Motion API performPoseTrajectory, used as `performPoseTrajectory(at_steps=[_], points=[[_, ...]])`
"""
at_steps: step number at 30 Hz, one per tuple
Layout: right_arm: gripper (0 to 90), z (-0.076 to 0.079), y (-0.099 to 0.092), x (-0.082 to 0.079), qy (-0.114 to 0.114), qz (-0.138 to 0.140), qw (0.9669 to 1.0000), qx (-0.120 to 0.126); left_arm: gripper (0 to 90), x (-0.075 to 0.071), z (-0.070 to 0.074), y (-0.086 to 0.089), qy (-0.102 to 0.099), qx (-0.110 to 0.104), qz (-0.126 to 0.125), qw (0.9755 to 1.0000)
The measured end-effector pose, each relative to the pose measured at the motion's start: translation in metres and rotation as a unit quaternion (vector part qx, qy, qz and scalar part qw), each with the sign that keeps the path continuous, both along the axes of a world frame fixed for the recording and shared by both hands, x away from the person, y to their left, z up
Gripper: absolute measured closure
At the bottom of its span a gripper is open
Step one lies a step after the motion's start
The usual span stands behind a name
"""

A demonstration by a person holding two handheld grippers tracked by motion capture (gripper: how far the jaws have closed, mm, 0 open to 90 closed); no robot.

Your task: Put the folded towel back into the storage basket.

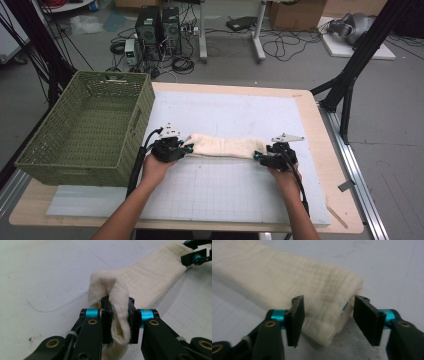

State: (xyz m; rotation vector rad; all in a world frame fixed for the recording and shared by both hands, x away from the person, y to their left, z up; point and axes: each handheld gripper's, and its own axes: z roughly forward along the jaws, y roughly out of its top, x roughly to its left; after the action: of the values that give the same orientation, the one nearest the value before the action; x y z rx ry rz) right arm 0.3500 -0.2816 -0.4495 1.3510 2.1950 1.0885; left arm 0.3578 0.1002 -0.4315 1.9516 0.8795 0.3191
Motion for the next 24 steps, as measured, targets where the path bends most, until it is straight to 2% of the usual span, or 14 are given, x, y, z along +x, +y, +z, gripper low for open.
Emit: performPoseTrajectory(at_steps=[5, 8, 10, 14, 15, 16, 18, 19, 20, 21, 24], points=[[53.9, 0.001, 0.000, -0.001, 0.009, 0.004, 1.0000, 0.002, 78.5, -0.002, -0.001, 0.001, -0.001, 0.000, 0.000, 1.0000], [69.2, 0.002, 0.003, -0.003, 0.014, 0.019, 0.9996, 0.011, 78.5, -0.003, -0.003, 0.001, 0.000, 0.000, 0.001, 1.0000], [73.6, 0.002, 0.004, -0.003, 0.012, 0.023, 0.9996, 0.009, 78.5, -0.004, -0.005, 0.002, 0.002, 0.001, 0.000, 1.0000], [78.1, 0.001, 0.002, -0.003, 0.025, 0.022, 0.9989, 0.031, 78.6, -0.005, -0.007, 0.003, 0.002, 0.001, 0.000, 1.0000], [78.8, 0.002, 0.002, -0.003, 0.023, 0.025, 0.9990, 0.028, 78.6, -0.005, -0.007, 0.003, 0.002, 0.002, 0.000, 1.0000], [79.5, 0.003, 0.002, -0.003, 0.013, 0.034, 0.9992, 0.014, 78.6, -0.006, -0.008, 0.003, 0.001, 0.001, 0.000, 1.0000], [79.9, 0.005, 0.002, -0.005, 0.008, 0.037, 0.9993, 0.008, 78.8, -0.008, -0.008, 0.004, -0.001, -0.002, 0.000, 1.0000], [79.9, 0.005, 0.002, -0.005, 0.008, 0.037, 0.9993, 0.008, 78.8, -0.009, -0.007, 0.005, -0.004, -0.001, -0.002, 1.0000], [80.0, 0.008, 0.002, -0.005, -0.007, 0.046, 0.9989, 0.005, 79.0, -0.011, -0.005, 0.004, -0.008, -0.001, -0.002, 1.0000], [80.0, 0.008, 0.002, -0.005, -0.007, 0.046, 0.9989, 0.005, 79.0, -0.011, -0.004, 0.004, -0.010, -0.001, -0.003, 1.0000], [80.1, 0.012, 0.000, -0.008, -0.025, 0.052, 0.9983, 0.003, 79.1, -0.016, 0.001, 0.004, -0.019, -0.009, -0.003, 0.9998]])
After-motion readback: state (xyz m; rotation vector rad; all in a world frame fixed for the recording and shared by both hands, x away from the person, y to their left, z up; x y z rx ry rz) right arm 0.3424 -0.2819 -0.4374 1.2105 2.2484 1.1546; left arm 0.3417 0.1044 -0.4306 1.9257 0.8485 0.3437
